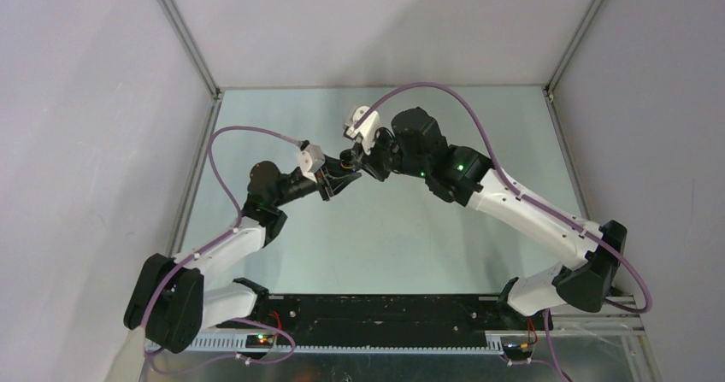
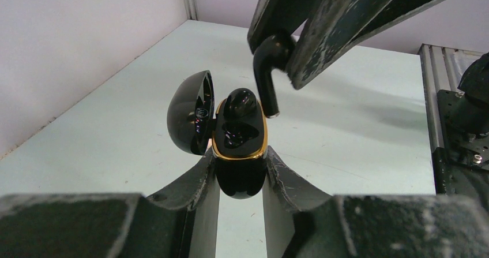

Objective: Insert the wireless bluetooth earbuds into the charging case
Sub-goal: Insert the left earbud into the left side groove of the charging case.

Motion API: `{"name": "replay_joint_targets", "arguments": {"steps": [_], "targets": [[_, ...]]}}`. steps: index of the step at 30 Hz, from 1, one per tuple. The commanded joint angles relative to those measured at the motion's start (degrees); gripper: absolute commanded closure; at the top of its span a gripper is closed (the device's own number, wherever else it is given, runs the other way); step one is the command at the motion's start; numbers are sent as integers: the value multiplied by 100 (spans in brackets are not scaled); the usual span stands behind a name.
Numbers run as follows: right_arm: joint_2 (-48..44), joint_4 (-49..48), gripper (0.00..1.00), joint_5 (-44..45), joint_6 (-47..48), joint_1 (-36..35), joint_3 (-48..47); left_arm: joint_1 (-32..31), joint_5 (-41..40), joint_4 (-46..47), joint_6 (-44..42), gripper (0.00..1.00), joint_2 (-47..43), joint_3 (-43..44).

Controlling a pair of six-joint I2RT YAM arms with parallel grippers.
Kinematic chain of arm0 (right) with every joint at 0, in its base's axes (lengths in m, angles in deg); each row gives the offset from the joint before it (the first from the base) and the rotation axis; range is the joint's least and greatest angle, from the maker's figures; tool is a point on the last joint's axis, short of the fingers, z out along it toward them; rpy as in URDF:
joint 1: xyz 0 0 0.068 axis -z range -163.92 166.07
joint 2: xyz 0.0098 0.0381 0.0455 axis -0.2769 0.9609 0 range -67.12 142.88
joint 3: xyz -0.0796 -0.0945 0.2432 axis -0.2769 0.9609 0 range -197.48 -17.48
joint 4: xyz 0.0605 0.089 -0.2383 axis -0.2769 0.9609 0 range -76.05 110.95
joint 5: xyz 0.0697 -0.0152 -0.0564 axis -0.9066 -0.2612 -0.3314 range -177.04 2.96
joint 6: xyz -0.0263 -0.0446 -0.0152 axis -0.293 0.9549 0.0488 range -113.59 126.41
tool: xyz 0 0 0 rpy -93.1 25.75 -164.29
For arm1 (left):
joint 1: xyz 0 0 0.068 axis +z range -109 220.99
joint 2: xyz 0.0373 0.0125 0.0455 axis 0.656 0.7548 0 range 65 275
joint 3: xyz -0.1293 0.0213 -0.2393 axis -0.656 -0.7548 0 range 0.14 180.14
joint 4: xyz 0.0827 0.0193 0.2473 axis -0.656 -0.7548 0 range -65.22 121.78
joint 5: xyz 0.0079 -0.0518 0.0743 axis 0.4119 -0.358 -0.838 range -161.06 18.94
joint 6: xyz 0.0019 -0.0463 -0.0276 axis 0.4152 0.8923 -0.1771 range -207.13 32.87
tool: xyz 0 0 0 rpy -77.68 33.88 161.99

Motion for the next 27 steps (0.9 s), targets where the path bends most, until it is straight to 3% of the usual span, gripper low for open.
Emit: {"name": "replay_joint_targets", "arguments": {"steps": [1, 27], "targets": [[86, -209, 86, 187, 48, -23, -212, -1, -99, 77, -173, 79, -170, 258], [461, -231, 86, 252, -172, -98, -441, -78, -82, 113, 72, 79, -69, 281]]}}
